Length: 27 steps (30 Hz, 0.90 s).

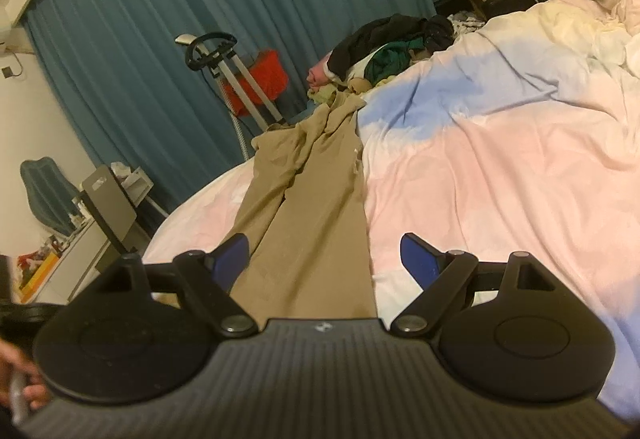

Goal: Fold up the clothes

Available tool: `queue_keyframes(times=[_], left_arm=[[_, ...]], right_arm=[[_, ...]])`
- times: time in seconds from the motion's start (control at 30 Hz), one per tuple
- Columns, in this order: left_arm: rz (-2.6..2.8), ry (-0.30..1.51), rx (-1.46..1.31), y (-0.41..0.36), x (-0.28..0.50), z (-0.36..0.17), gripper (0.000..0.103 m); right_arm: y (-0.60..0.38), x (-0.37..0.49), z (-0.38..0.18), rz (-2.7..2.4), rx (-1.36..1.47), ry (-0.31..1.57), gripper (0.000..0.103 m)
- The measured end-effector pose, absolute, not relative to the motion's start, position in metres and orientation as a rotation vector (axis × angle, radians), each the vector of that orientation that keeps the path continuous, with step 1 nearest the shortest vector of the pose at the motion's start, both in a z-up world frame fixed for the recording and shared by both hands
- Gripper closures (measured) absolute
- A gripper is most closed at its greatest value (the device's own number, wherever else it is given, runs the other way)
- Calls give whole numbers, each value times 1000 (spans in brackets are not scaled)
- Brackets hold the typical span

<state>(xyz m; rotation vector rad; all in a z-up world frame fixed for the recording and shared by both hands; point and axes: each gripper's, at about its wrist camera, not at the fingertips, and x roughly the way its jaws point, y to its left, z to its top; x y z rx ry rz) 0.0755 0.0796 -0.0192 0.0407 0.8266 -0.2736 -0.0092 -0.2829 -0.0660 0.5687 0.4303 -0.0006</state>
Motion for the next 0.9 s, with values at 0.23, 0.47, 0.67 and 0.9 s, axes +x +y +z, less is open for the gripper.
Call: queue_keyframes(times=[0.23,0.47,0.67,0.9], left_arm=[[-486,784,148,6,25,-17,100],[-539,984,106,-32,32,-87,100],[-590,983,97,-33,31,-91,68],[-517,803,156,-48,30,-57,20]], right_arm=[[-287,-13,-62,-21,571,387,19],[-288,-16,-61,-41,544,384,19],[-288,-17,-59,-42,522,375,19],[-286,-18,-56,-40,482,365,19]])
